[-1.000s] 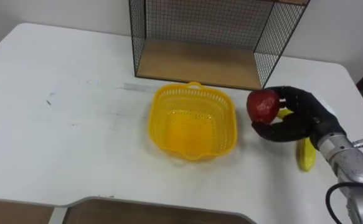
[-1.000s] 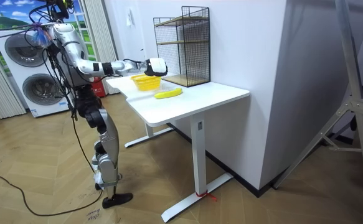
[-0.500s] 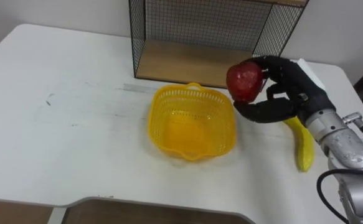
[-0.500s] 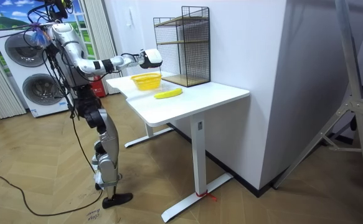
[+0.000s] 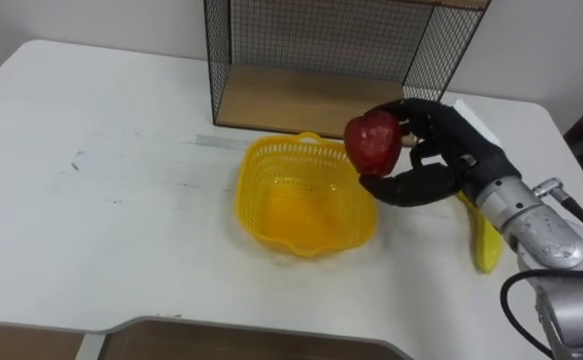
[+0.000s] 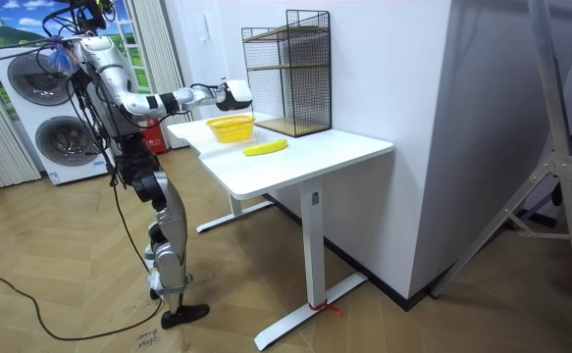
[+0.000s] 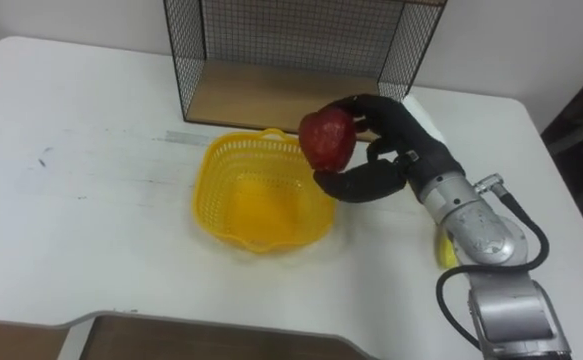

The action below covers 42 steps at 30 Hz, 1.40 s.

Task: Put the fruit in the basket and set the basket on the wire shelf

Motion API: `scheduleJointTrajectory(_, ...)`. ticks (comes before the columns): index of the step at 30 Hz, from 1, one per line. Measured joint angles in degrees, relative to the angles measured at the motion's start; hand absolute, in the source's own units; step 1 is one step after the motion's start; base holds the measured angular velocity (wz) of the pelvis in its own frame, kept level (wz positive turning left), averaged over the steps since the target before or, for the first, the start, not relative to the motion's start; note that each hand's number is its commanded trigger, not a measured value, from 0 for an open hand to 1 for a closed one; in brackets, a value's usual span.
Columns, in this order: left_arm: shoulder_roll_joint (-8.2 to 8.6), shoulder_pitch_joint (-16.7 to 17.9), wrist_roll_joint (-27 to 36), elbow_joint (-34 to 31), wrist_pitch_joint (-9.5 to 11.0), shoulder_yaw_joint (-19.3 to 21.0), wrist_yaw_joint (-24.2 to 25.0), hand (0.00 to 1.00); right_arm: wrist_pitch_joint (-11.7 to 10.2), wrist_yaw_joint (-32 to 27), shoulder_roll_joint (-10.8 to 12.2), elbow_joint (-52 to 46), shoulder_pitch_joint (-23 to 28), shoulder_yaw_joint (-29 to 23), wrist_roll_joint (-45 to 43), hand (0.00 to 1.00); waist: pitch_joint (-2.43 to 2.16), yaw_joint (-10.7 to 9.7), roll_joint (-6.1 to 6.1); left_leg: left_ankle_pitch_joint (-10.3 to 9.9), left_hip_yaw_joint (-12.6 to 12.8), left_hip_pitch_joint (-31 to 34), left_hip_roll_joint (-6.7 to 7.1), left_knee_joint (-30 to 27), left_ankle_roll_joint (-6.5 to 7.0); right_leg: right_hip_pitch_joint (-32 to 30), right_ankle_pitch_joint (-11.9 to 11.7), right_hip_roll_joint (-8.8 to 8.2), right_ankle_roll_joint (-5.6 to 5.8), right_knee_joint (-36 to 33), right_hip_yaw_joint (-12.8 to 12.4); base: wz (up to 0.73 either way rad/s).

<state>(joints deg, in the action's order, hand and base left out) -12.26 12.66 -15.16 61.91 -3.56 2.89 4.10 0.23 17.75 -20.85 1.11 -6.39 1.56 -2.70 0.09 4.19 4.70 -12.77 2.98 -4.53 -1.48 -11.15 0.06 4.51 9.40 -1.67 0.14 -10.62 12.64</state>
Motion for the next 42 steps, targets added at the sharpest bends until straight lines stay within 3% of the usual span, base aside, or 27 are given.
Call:
scheduleJointTrajectory(10, 0.03, -1.03, -0.08, 0.16, 0.00, -0.47, -0.17, 0.00, 0.01, 2.36, 0.01, -0.10, 0.00, 1.87, -0.67, 1.00, 0.03, 2.11, 0.00, 0.01, -0.20, 0.00, 0.02, -0.25, 0.01, 0.03, 0.00, -0.03, 0.00, 0.02, 0.20, 0.00)
scheduleJointTrajectory(22, 0.05, -1.12, -0.13, 0.20, 0.07, -0.88, -0.17, 0.00, 0.00, 1.64, 0.06, -0.09, 0.01, 1.97, -1.15, 0.98, 0.39, 2.55, -0.21, 0.00, -0.52, -0.02, 0.05, -0.19, 0.00, 0.26, 0.00, -0.06, 0.00, 0.01, 0.34, 0.00)
scheduleJointTrajectory(23, 0.05, -1.12, -0.14, 0.19, 0.07, -0.87, -0.17, 0.00, 0.00, 1.64, 0.06, -0.09, 0.01, 1.97, -1.56, 0.56, 0.39, 2.55, -0.20, 0.00, -0.52, -0.02, 0.05, -0.19, 0.00, 0.26, 0.00, -0.07, 0.00, 0.01, 0.34, 0.00)
scheduleJointTrajectory(24, 0.05, -1.10, -0.14, 0.19, 0.07, -0.87, -0.17, 0.00, 0.00, 1.64, 0.06, -0.08, 0.01, 1.97, -2.22, 0.00, 0.39, 2.55, -0.20, 0.00, -0.52, -0.02, 0.05, -0.20, 0.00, 0.25, 0.00, -0.07, 0.00, 0.01, 0.34, 0.00)
scheduleJointTrajectory(42, 0.05, -1.31, -0.13, -0.10, 0.00, -0.83, -0.16, 0.00, 0.03, 0.78, 1.07, 4.03, 0.03, 2.29, -2.23, 0.00, 0.25, 2.47, -0.06, 0.00, -1.60, 0.35, 0.12, -0.55, 0.00, 0.59, 0.00, -0.21, 0.00, 0.08, 1.68, 0.02)
